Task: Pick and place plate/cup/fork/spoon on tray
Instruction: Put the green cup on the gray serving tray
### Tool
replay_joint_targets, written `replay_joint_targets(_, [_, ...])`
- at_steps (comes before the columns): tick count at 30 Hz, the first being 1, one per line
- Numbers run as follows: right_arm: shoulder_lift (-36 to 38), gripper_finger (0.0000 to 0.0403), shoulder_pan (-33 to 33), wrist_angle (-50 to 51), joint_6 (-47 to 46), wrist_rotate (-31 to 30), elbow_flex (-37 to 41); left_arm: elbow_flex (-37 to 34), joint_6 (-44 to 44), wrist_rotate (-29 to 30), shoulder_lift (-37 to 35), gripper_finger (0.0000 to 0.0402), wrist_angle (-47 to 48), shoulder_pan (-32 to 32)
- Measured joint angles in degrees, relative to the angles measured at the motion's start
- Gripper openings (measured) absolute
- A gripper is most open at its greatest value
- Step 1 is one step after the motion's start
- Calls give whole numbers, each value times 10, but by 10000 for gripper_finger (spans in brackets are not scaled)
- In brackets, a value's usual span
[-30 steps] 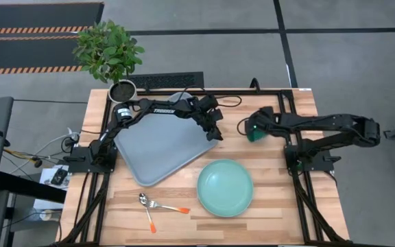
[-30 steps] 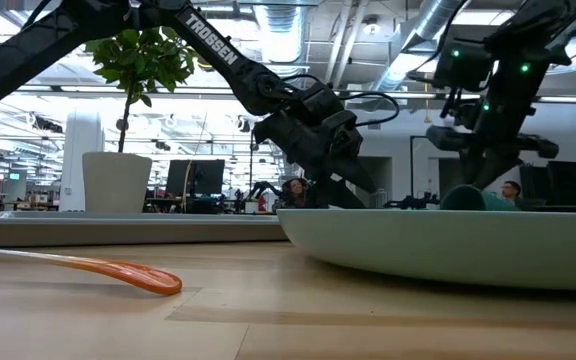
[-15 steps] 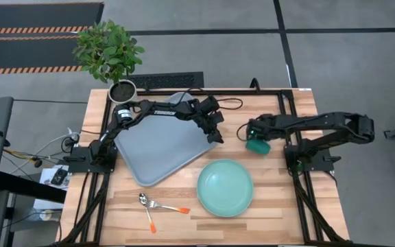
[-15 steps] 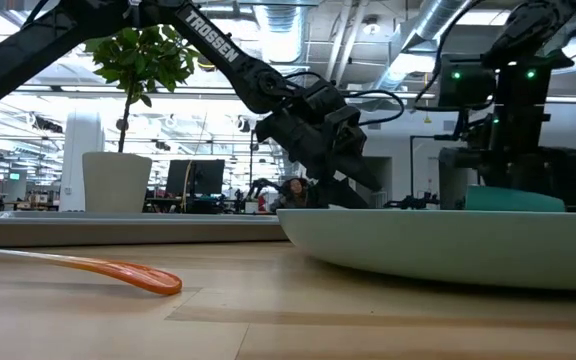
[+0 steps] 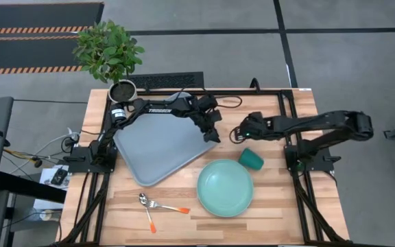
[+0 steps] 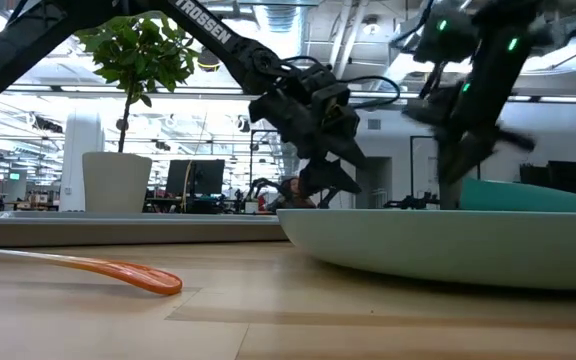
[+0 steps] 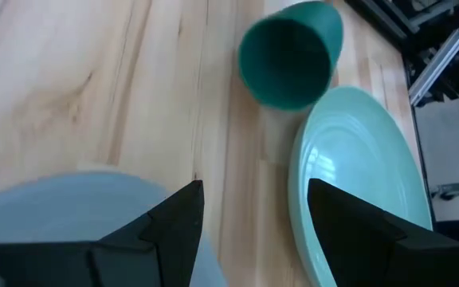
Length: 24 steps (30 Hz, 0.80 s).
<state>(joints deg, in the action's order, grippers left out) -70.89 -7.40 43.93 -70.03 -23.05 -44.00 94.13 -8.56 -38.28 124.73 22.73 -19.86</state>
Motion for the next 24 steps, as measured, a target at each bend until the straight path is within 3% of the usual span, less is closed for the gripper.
replay_joint_targets(3, [28, 91, 48, 164, -79, 46, -31, 0, 5, 0, 0, 212, 12, 2])
replay_joint_targets(5, [40, 91, 96, 222, -145, 78, -36, 0, 5, 1, 0, 212, 10, 4])
replay_joint_targets(8, [38, 91, 177, 262, -240, 139, -36, 0, 6, 1, 0, 212, -2, 8])
replay_joint_targets(13, [-11, 91, 286, 280, -388, 152, -36, 0, 5, 1, 0, 212, -11, 13])
replay_joint_targets(17, [-65, 91, 308, 217, -394, 169, -35, 0, 4, 1, 0, 212, -12, 17])
replay_joint_targets(24, [-137, 90, 256, 189, -322, 108, -35, 0, 3, 1, 0, 212, -11, 19])
